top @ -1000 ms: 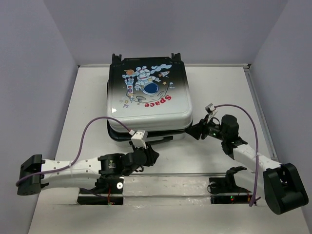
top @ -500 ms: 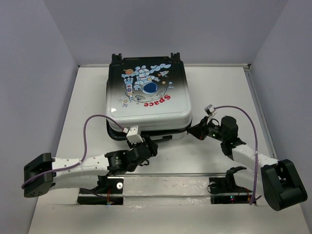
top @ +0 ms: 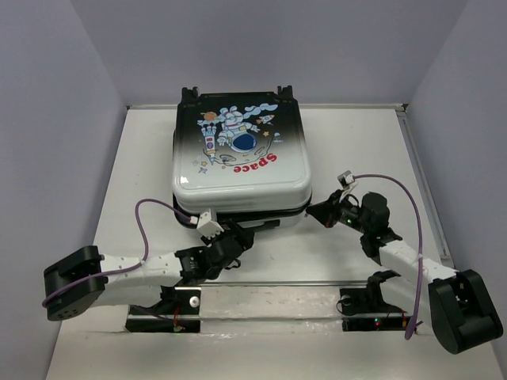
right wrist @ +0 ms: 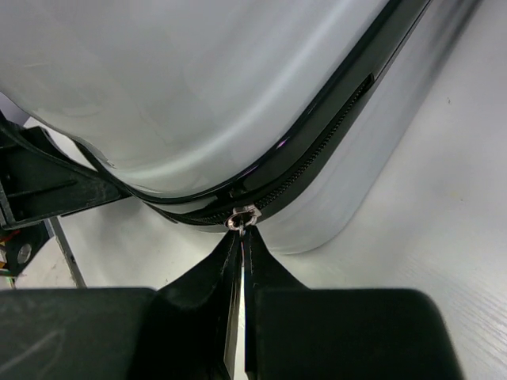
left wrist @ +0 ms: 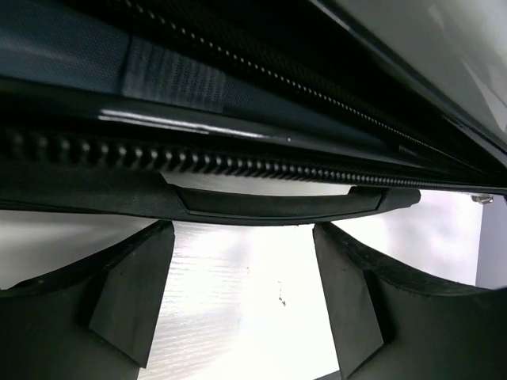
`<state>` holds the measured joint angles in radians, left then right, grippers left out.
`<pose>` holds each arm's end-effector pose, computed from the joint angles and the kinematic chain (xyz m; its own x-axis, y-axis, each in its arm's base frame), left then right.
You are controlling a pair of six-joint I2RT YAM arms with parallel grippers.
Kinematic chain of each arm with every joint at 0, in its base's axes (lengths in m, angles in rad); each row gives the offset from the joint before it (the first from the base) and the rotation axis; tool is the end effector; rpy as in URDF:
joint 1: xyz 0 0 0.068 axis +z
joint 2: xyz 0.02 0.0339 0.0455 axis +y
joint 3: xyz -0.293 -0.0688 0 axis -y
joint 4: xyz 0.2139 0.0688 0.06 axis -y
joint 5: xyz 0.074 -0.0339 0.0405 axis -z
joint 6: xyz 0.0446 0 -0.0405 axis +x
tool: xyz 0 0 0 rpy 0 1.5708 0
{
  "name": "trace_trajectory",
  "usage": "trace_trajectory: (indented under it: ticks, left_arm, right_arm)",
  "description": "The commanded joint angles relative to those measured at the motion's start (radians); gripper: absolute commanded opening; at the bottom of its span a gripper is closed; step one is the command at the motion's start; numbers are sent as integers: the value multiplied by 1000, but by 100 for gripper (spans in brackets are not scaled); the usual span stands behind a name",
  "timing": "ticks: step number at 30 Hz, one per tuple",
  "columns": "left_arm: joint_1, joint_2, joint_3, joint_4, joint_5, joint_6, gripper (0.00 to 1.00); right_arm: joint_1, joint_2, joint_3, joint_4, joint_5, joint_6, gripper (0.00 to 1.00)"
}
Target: Pack the luggage
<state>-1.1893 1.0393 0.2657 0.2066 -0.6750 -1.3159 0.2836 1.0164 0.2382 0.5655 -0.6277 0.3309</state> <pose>0.0848 -0.1365 0.2011 -0.5617 -0.6290 -0.5375 -0.0603 0.6790 -0.7316 0.1538 0.0721 0.2319 -0.4443 0.1444 -0.8842 -0.6696 0.6022 0.4348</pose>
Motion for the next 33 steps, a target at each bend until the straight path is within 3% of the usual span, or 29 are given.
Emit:
trace_trajectory:
  ticks: [1,7,15,26,29,33]
  left_arm:
    - [8,47,13,103,-162,-54,82]
    - [8,94,36,134,-212,-80,85]
    - [8,214,99,149,-238,-108,73]
    - [-84,-91,-60,123,-310,-213,77]
    - [-79,-101,-71,105,-324,-273,78]
    - [12,-38,-71,191,-223,-241,75]
  right_arm:
    - [26,-50,-7,39,46,23,7]
    - [80,-127,-13,-98,149,37,7]
    - [179,-162,-5,-223,252,37,7]
    - [189,-162,3,-234,269,39,7]
    - [189,-180,-2,-237,264,42,7]
    - [189,-190,-4,-242,257,43,7]
